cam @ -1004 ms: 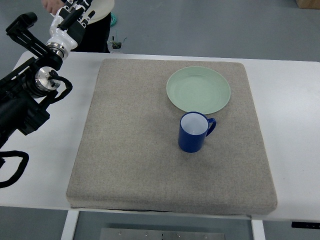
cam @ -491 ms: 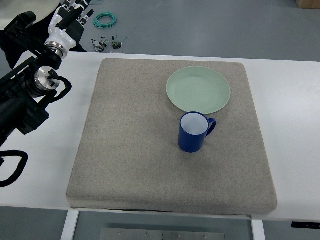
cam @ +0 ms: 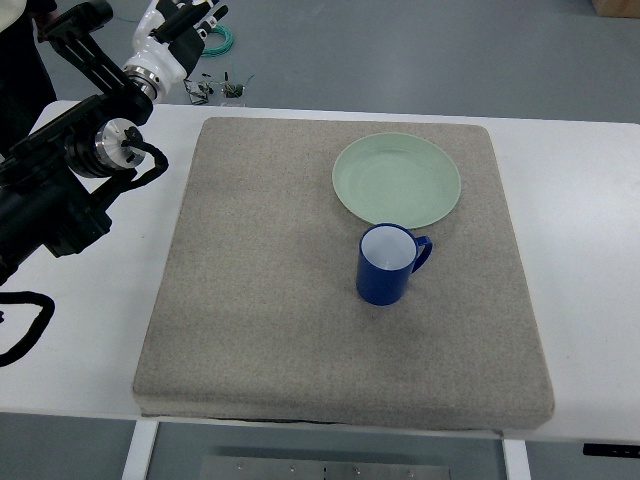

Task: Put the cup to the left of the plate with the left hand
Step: 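Raise the left hand from rest and swing it over the pad, then extend the open left hand toward the dark blue mug, then wrap the left hand fingers around the blue mug body, then lift the blue mug and carry it away from the plate, then lower the blue mug onto the pad's far corner beside the plate, then open the left hand and pull it back from the mug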

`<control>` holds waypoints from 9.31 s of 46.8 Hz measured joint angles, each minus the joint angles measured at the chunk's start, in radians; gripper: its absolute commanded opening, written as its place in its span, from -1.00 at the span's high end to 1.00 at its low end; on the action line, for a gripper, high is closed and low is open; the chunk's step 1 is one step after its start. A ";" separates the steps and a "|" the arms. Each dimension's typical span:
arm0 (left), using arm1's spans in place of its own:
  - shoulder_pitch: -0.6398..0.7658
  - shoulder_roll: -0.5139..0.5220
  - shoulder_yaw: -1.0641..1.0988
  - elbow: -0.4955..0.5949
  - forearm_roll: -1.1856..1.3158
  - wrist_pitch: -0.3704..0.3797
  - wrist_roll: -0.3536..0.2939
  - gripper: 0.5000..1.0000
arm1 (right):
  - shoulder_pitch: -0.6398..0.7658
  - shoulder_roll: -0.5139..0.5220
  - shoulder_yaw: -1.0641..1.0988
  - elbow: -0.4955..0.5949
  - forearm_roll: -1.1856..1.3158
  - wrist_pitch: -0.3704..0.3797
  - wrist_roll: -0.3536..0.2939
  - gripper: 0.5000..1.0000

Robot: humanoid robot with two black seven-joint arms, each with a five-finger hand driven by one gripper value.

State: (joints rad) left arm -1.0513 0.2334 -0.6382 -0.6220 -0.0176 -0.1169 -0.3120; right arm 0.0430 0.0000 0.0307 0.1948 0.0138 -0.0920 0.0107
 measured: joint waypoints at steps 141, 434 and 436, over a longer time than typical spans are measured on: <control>0.275 0.157 0.311 -0.497 0.637 -0.273 0.001 -0.98 | 0.000 0.000 0.000 0.000 0.000 0.000 0.000 -0.73; 0.284 0.079 -0.026 0.021 0.616 -0.040 -0.162 -0.85 | 0.000 0.000 0.000 0.000 0.000 0.000 0.000 -0.73; 0.283 0.088 -0.028 0.019 0.615 -0.040 -0.163 -0.85 | 0.000 0.000 0.000 0.000 0.000 0.000 0.000 -0.73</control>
State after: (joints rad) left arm -0.7686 0.3217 -0.6663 -0.6035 0.5972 -0.1566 -0.4745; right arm 0.0429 0.0000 0.0307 0.1948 0.0138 -0.0920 0.0107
